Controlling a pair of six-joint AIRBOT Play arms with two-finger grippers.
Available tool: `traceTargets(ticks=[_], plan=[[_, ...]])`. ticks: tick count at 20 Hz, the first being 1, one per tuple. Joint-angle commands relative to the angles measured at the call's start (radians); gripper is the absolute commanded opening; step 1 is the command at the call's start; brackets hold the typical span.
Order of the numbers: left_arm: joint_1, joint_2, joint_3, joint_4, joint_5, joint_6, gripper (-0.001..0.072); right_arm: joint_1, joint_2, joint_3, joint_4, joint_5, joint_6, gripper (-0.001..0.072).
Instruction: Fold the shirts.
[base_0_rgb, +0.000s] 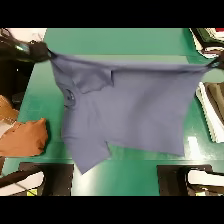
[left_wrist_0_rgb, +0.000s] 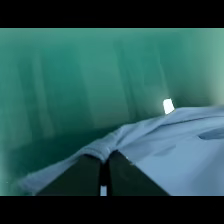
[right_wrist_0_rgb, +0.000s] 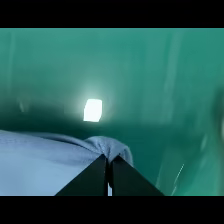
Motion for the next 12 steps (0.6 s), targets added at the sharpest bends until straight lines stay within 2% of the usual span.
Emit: traceTargets(ticks=[1,3,6,8,12], plan=[[0.000,-0.203,-0.030,-0.012,0.146,0.052,0.0023,0.079,-0.192,-0.029,-0.024,-0.112,0.010,0.0016],[0.000,-0.275,0.005,-0.012,0.265,0.061,0.0022,0.099,-0.274,0.025,-0.023,-0.187,0.048,0.0016],[0.001,-0.298,0.051,-0.003,0.328,0.061,0.0024,0.122,-0.345,0.150,-0.024,-0.186,0.068,0.0015],[0.003,-0.297,0.089,0.007,0.262,0.061,0.0023,0.126,-0.341,0.185,-0.039,-0.182,0.063,0.0016],[0.002,-0.275,0.099,0.171,-0.015,0.049,0.0020,0.127,-0.296,0.177,-0.154,-0.064,0.063,0.0015]])
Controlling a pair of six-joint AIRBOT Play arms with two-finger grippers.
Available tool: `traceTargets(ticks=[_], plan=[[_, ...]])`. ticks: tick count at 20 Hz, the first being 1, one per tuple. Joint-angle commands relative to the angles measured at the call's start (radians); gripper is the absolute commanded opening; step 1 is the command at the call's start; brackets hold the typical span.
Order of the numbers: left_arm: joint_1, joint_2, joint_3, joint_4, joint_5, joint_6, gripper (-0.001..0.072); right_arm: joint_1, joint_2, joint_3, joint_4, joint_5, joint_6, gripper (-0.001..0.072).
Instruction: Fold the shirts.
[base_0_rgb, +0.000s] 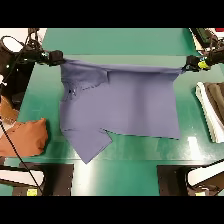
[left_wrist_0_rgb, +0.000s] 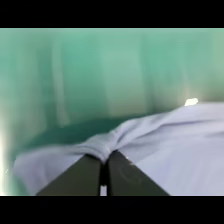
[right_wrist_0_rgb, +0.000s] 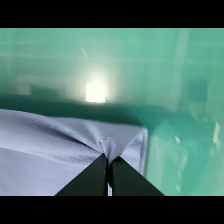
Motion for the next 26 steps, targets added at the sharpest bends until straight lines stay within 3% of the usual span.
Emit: traceTargets(ticks=[1,10,11,12,13,14,17,21,26], plan=[[0.002,0.019,-0.023,0.146,-0.180,-0.008,0.0021,0.006,0.033,-0.024,-0.080,0.073,-0.002,0.0015],[0.002,0.066,-0.403,0.152,-0.046,-0.024,0.0025,0.066,0.201,-0.494,-0.075,-0.105,-0.002,0.0016],[0.002,0.066,-0.406,0.153,-0.047,-0.035,0.0104,0.074,0.212,-0.522,-0.068,-0.118,-0.002,0.0046],[0.002,0.069,-0.405,0.154,-0.059,-0.057,0.0485,0.077,0.224,-0.543,-0.068,-0.116,-0.002,0.0274],[0.002,0.073,-0.395,0.157,-0.098,-0.068,0.0585,0.077,0.233,-0.546,-0.068,-0.095,-0.002,0.0381],[0.002,0.087,-0.390,0.161,-0.138,-0.065,0.0484,0.075,0.251,-0.546,-0.071,-0.064,-0.003,0.0381],[0.002,0.200,-0.422,0.220,-0.232,-0.068,0.0482,0.032,0.345,-0.546,-0.069,0.047,-0.031,0.0381],[0.001,0.448,-0.700,0.219,-0.266,-0.159,0.0482,-0.015,0.475,-0.546,-0.068,0.103,-0.030,0.0381],[0.001,0.705,-1.075,0.047,-0.264,-0.194,0.0482,-0.008,0.547,-0.546,-0.068,0.098,-0.031,0.0381]])
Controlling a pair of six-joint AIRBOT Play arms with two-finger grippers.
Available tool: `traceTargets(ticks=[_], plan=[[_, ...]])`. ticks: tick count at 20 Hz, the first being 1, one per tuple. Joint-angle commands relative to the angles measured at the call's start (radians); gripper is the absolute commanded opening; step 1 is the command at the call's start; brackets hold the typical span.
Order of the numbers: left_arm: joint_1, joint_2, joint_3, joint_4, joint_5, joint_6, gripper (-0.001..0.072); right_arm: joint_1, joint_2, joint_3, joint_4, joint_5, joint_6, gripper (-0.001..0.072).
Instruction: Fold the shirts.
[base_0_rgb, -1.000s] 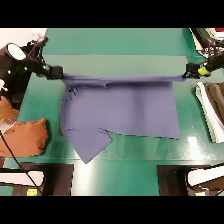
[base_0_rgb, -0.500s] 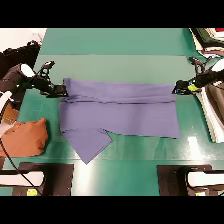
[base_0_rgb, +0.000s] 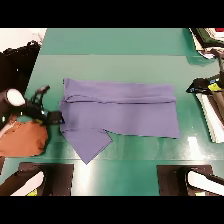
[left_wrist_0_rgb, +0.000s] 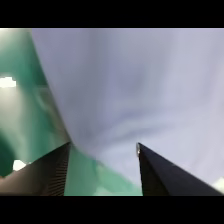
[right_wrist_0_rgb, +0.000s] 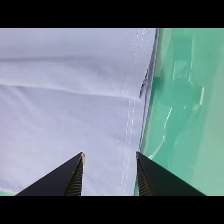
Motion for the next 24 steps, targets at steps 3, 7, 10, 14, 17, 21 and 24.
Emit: traceTargets(ticks=[3,7,10,14,17,21,24], plan=[[0.001,0.175,-0.285,-0.189,0.008,-0.042,0.0482,0.000,0.047,0.000,0.001,0.012,-0.003,0.0381],[0.001,0.175,-0.347,-0.236,0.100,-0.042,0.0482,0.000,0.046,0.000,0.001,0.012,-0.003,0.0380],[-0.028,0.175,-0.383,-0.259,0.172,-0.043,0.0482,0.000,0.046,0.000,0.001,0.016,-0.003,0.0380],[-0.068,0.175,-0.386,-0.316,0.266,-0.051,0.0479,0.000,0.047,0.000,0.001,0.033,-0.003,0.0377],[-0.068,0.175,-0.356,-0.352,0.260,-0.029,0.0042,-0.045,0.072,-0.064,0.000,0.063,-0.007,0.0377],[-0.068,0.175,-0.293,-0.390,0.222,0.011,0.0023,-0.189,0.188,-0.372,-0.002,0.016,-0.026,0.0375],[-0.068,0.175,-0.267,-0.391,0.222,0.011,0.0023,-0.305,0.248,-0.634,0.011,-0.033,-0.046,0.0391]])
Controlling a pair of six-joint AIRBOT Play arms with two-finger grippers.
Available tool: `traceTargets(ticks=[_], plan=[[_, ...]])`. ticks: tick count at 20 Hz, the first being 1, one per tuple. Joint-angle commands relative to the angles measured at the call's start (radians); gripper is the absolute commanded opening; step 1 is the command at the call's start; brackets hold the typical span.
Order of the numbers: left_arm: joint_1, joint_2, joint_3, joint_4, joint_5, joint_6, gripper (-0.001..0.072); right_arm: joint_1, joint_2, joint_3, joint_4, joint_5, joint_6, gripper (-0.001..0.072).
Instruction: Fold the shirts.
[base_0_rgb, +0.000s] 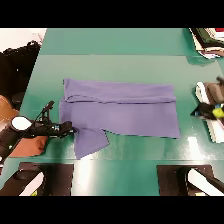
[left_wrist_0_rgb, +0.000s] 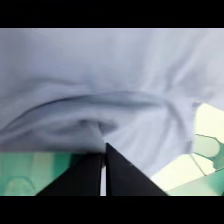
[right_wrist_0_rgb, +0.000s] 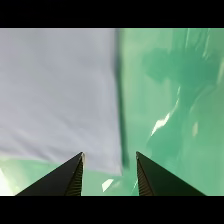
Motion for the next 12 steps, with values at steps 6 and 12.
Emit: traceTargets(ticks=[6,12], plan=[[0.000,0.001,0.026,-0.015,-0.010,0.013,0.0023,-0.145,-0.010,-0.442,0.233,-0.151,-0.135,0.0385],[0.000,0.001,0.039,0.005,-0.055,0.014,0.0021,-0.027,-0.072,-0.368,0.222,-0.168,-0.135,0.0064]])
